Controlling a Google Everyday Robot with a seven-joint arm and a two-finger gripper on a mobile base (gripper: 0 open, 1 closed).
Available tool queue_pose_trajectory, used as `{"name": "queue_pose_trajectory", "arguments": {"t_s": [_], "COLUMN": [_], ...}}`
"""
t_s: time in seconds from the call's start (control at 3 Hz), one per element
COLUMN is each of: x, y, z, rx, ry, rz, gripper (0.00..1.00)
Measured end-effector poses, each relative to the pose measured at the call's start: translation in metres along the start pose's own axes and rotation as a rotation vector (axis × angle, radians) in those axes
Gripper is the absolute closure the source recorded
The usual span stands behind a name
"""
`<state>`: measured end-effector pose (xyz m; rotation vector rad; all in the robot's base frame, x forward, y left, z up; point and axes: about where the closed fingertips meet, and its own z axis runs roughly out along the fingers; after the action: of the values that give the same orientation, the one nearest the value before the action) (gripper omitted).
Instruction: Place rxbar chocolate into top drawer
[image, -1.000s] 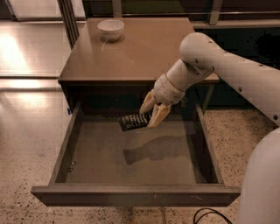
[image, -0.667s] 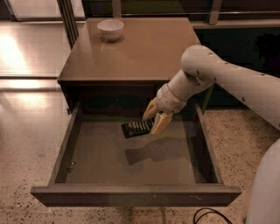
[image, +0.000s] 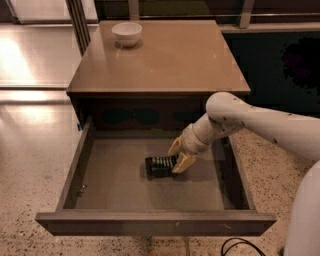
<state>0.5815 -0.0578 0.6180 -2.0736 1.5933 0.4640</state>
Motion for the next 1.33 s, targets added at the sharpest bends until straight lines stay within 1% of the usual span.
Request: {"name": "queue_pose_trajectory", "arguments": {"t_s": [0.33, 0.67, 1.0, 1.33], "x": [0.000, 0.010, 0.012, 0.012], "y": [0.000, 0.010, 0.012, 0.012], "z": [0.000, 0.017, 0.018, 0.018], "rx": [0.000, -0.016, -0.021, -0.021], "ry": [0.000, -0.013, -0.015, -0.015], "rz": [0.000, 0.038, 0.049, 0.049], "gripper": [1.00, 1.00, 1.00, 0.81]}}
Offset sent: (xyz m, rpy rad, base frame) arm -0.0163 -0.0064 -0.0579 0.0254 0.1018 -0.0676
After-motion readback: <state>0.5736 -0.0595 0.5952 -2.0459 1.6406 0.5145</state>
